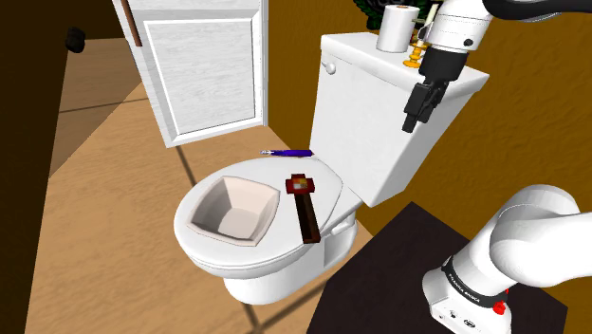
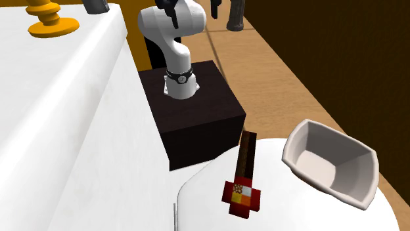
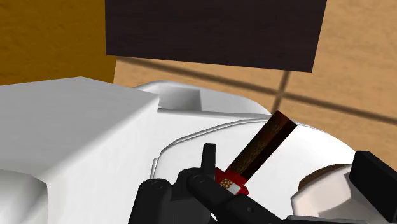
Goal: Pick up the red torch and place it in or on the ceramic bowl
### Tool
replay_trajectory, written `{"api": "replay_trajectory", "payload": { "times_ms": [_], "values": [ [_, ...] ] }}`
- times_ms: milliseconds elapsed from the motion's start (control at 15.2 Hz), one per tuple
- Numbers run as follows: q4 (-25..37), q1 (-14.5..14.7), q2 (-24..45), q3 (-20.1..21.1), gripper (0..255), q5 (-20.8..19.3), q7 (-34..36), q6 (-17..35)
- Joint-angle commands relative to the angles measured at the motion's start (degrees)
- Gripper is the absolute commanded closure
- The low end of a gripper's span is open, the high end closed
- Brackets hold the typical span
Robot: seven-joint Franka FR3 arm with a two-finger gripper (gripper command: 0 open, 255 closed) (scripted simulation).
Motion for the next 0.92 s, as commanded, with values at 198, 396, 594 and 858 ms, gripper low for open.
{"api": "replay_trajectory", "payload": {
  "times_ms": [198,396,594,858],
  "values": [
    [-4.1,-0.1,1.5,2.3,0,1.1,3.1,6.3],
    [-7.5,-0.1,4.0,4.6,0,2.1,6.1,12.7],
    [-10.1,-0.1,7.5,6.8,0,3.0,9.2,19.4],
    [-12.2,-0.3,13.7,9.9,0,3.7,13.4,28.5]
  ]
}}
